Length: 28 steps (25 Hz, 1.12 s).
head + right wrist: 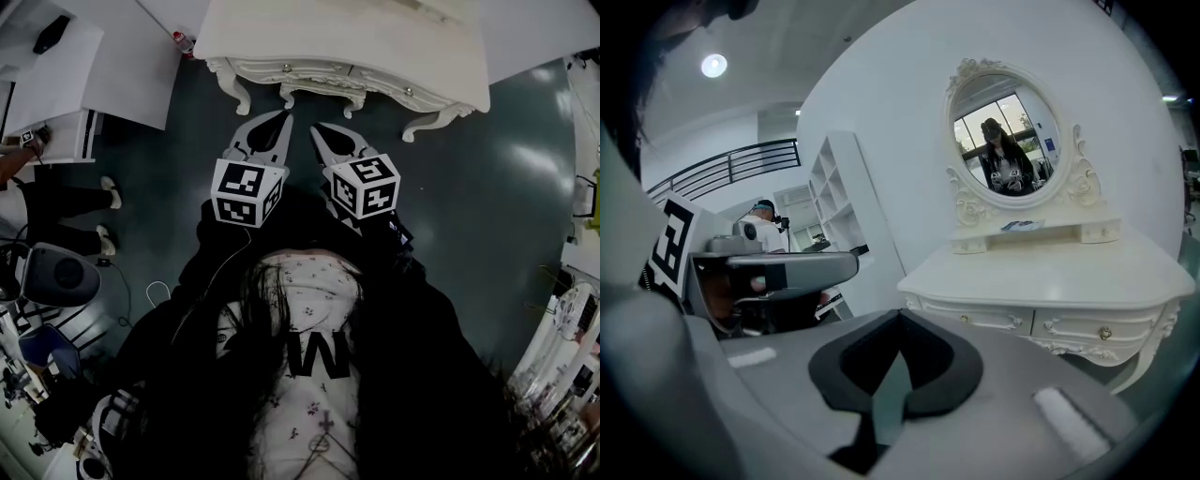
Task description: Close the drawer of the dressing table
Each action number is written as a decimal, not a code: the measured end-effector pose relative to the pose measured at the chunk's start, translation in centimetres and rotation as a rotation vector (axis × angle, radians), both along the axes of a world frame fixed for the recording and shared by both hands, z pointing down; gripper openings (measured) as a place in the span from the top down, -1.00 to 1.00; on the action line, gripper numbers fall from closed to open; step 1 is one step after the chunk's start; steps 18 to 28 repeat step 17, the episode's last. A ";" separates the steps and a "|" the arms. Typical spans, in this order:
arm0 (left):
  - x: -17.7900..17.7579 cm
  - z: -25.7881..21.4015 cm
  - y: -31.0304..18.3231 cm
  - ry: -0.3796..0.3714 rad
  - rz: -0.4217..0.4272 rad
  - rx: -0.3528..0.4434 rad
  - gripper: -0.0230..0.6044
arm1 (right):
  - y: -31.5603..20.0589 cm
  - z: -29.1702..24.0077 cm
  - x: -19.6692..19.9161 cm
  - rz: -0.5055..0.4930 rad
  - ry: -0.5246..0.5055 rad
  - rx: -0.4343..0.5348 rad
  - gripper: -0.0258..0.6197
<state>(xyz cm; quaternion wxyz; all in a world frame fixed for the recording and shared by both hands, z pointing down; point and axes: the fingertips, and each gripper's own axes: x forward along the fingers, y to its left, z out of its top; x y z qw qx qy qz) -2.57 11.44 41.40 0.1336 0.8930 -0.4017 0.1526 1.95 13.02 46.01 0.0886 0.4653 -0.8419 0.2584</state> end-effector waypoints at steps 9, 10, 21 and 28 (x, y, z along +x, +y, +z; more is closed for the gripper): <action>0.8 0.0 0.7 -0.008 -0.002 0.006 0.93 | 0.7 0.0 0.8 -0.005 -0.001 0.004 0.89; 0.8 0.0 0.6 -0.008 -0.003 0.006 0.93 | 0.6 0.0 0.8 -0.005 0.000 0.005 0.89; 0.6 0.0 0.3 -0.010 -0.013 0.000 0.93 | 0.2 -0.1 1.1 -0.002 0.001 0.000 0.89; 0.6 0.0 0.3 -0.010 -0.013 0.000 0.93 | 0.2 -0.1 1.1 -0.002 0.001 0.000 0.89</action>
